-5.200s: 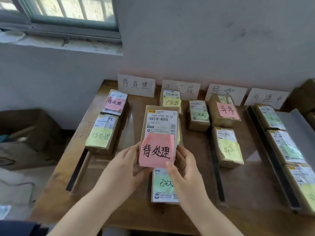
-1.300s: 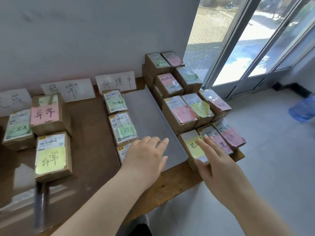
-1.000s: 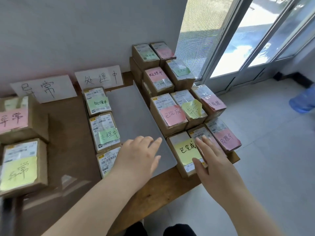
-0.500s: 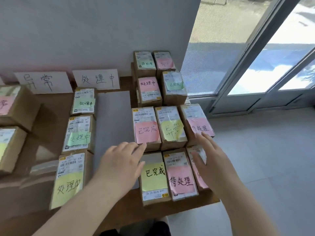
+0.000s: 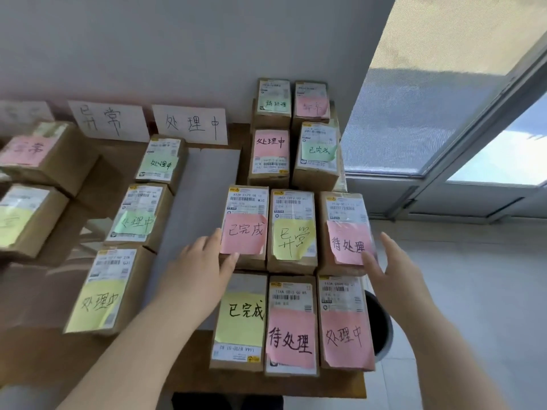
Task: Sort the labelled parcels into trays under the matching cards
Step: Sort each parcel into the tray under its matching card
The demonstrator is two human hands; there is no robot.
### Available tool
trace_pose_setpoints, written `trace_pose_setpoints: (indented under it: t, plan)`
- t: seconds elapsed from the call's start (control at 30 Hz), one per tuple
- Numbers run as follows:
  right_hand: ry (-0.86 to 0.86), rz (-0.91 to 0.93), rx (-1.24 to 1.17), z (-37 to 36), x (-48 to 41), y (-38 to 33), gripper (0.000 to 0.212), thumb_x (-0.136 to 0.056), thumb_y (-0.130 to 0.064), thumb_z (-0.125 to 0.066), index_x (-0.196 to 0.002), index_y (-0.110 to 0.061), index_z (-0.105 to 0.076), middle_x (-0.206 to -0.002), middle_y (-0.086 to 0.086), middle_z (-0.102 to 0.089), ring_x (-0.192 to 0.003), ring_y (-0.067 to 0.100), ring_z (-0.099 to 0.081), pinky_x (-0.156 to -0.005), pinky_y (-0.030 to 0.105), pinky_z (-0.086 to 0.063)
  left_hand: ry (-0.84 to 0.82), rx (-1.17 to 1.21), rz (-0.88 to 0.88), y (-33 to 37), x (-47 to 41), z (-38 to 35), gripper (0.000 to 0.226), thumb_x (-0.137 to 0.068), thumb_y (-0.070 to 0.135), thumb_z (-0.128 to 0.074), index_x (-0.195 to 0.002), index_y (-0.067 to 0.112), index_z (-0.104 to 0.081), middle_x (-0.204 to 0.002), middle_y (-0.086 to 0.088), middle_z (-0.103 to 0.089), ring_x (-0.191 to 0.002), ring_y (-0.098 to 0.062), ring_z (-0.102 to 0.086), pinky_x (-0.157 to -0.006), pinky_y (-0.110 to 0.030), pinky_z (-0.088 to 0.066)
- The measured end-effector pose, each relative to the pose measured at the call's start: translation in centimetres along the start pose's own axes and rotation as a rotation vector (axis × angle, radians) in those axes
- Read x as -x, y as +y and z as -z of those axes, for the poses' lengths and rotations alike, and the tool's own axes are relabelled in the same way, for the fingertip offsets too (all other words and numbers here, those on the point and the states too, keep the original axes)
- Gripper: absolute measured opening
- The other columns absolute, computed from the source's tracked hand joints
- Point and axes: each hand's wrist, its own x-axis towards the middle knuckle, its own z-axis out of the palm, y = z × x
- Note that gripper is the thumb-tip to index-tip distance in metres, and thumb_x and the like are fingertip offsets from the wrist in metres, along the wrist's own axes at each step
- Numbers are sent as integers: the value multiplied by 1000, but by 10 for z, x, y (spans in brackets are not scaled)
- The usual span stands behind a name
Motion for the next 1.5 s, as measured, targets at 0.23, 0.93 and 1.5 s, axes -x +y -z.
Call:
trace_pose_setpoints:
  t: [0.23, 0.93, 1.5]
  plan:
    - [-76, -50, -216, -12, -24, 16, 28, -98, -36, -42, -124, -31, -52, -98, -12, -65, -85, 4, -58, -60, 22, -40, -137, 452, 219, 6, -26, -16, 67, -97, 47, -38, -152, 19, -11, -149, -3, -38, -132, -23, -40, -100, -36, -38]
    - [-43, -243, -941, -21, -20, 18, 45, -89, -26, -62, -132, -22, -49, -109, 5, -69, -95, 23, -68, -81, 45, -55, -156, 1373, 393, -2, -21, -17, 75, -74, 33, -67, -142, 21, -39, -129, 2, -59, -118, -16, -55, -109, -40, -36]
    - [-10, 126, -1030, -22, 37, -42, 33, -90, -19, -55, -123, -21, -56, -103, -5, -71, -91, 5, -68, -67, 15, -53, -113, 1415, 111, 13, 39, 21, 59, -61, 65, -74, -113, 42, -56, -115, 14, -68, -113, -5, -59, -106, -39, -38]
